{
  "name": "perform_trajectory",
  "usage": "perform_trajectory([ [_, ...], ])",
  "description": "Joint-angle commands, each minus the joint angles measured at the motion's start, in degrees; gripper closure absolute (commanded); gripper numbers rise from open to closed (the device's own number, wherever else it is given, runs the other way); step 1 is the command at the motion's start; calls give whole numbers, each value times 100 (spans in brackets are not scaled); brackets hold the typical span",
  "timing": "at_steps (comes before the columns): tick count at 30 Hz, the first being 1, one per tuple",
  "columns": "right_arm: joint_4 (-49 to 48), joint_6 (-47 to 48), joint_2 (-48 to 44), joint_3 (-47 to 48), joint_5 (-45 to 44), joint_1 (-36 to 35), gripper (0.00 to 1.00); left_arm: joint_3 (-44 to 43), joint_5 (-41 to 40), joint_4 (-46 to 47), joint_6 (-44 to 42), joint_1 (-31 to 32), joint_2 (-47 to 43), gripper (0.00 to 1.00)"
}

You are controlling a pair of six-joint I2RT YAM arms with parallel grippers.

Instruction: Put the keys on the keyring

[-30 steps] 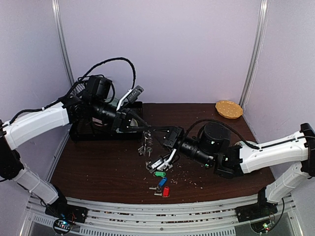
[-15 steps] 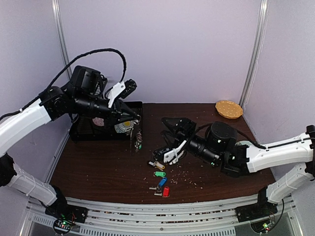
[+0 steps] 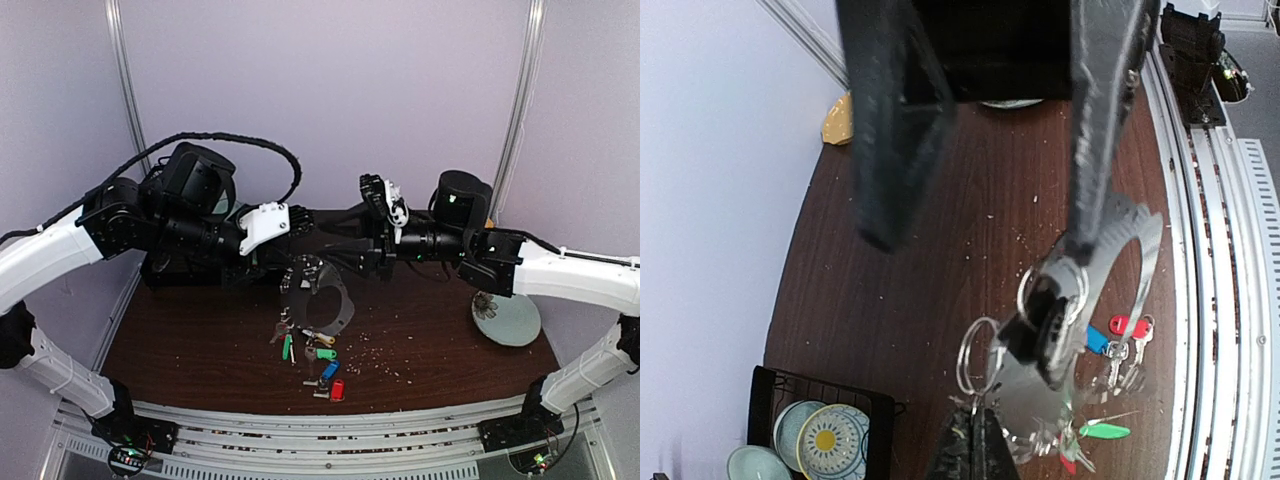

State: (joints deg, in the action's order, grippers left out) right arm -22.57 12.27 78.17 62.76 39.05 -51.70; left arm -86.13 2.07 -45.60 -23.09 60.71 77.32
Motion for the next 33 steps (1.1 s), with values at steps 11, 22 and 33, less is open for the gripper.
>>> perform_trajectory([
  [11, -1695, -2010, 368, -83, 1243, 412, 59, 472, -236, 786, -414, 11, -616, 100],
  [22, -311, -924, 926, 436, 109, -57, 71, 517, -112, 1008, -239, 11, -613, 100],
  [33, -134, -537, 894, 269, -612, -437, 82, 538, -88, 1135, -124, 11, -604, 100],
])
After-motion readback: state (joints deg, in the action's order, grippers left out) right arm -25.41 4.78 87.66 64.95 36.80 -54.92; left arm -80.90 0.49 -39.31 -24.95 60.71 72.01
